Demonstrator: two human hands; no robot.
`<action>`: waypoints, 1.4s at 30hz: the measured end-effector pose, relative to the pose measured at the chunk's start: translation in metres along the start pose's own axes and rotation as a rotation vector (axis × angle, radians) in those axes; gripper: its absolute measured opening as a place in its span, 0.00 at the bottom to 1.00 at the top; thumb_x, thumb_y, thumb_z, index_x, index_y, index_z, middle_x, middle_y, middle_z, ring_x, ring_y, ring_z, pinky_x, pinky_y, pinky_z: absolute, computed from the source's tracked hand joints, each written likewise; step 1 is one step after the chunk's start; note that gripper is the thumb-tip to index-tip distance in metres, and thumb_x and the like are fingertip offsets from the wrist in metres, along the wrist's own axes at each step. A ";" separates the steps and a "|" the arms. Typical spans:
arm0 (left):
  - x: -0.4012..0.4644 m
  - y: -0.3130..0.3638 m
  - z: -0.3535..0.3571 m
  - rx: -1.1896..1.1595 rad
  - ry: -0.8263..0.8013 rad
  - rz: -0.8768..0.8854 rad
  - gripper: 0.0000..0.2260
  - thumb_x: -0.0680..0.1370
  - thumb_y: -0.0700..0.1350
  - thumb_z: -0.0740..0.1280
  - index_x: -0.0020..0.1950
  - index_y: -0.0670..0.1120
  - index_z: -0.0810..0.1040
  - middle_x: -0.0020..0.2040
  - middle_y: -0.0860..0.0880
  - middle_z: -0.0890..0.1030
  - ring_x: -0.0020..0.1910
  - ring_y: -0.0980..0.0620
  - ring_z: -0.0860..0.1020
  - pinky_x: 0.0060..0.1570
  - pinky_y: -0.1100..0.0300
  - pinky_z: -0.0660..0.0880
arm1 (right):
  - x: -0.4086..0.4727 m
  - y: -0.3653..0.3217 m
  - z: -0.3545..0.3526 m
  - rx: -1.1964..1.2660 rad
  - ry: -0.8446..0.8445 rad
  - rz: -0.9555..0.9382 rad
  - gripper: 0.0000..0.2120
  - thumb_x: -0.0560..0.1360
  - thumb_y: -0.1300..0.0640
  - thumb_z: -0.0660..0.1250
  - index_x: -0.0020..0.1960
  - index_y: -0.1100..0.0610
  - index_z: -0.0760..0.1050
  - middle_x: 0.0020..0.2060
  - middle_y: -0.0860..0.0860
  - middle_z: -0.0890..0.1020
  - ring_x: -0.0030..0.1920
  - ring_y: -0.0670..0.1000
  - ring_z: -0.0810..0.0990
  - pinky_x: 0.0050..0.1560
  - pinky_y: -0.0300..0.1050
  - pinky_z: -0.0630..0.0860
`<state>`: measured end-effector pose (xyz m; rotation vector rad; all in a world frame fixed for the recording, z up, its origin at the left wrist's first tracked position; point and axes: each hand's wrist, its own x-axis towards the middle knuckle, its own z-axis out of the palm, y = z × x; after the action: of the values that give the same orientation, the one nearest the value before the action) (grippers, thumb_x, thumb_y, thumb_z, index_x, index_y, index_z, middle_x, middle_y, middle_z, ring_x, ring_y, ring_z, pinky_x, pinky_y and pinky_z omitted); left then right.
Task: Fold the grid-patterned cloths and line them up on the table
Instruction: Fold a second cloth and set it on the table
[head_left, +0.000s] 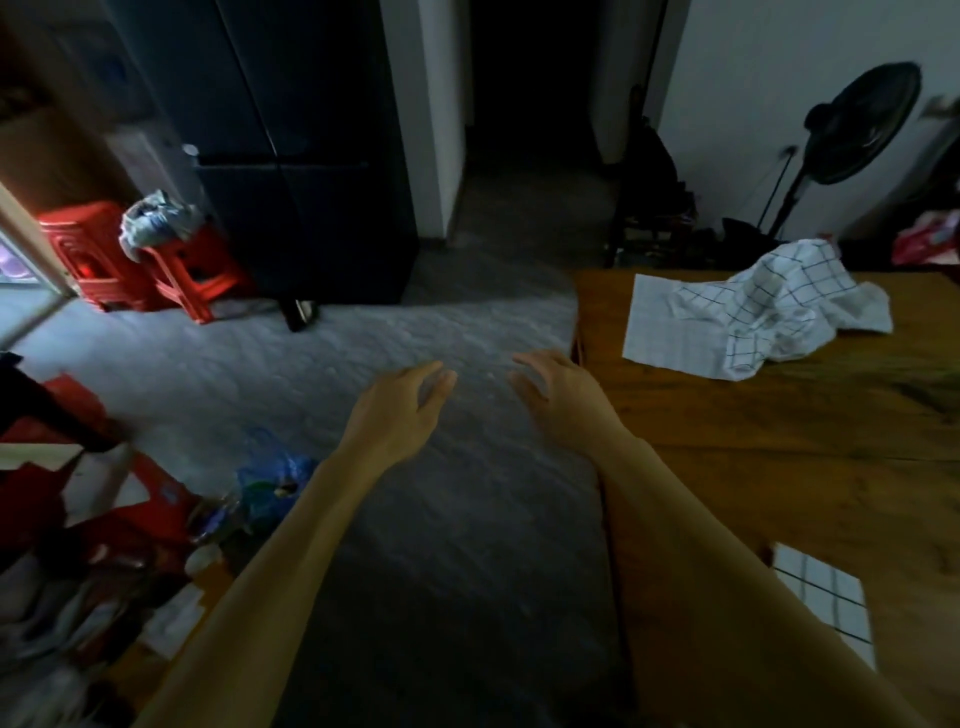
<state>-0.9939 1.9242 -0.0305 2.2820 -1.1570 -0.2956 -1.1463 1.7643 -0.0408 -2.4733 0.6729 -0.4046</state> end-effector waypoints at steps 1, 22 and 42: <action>0.003 -0.009 -0.009 -0.016 0.005 0.003 0.28 0.78 0.62 0.54 0.69 0.45 0.71 0.67 0.45 0.75 0.65 0.46 0.73 0.66 0.47 0.68 | 0.008 -0.010 0.004 -0.011 -0.006 -0.009 0.21 0.81 0.45 0.56 0.71 0.51 0.67 0.67 0.51 0.72 0.65 0.49 0.72 0.61 0.43 0.67; 0.286 -0.090 -0.032 0.161 -0.044 0.051 0.25 0.80 0.58 0.55 0.71 0.45 0.69 0.70 0.45 0.71 0.68 0.46 0.69 0.66 0.54 0.65 | 0.291 0.054 0.063 -0.012 0.022 0.136 0.24 0.81 0.42 0.54 0.72 0.53 0.66 0.69 0.52 0.71 0.67 0.51 0.70 0.64 0.45 0.67; 0.665 -0.168 -0.026 0.027 -0.191 0.349 0.21 0.79 0.56 0.60 0.69 0.47 0.72 0.68 0.46 0.74 0.66 0.46 0.72 0.65 0.53 0.68 | 0.589 0.112 0.072 0.007 0.277 0.330 0.20 0.81 0.47 0.58 0.70 0.54 0.70 0.67 0.52 0.75 0.65 0.52 0.73 0.62 0.46 0.71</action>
<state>-0.4684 1.4841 -0.0695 2.0589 -1.6365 -0.3690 -0.6704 1.3950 -0.0804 -2.2626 1.1686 -0.6217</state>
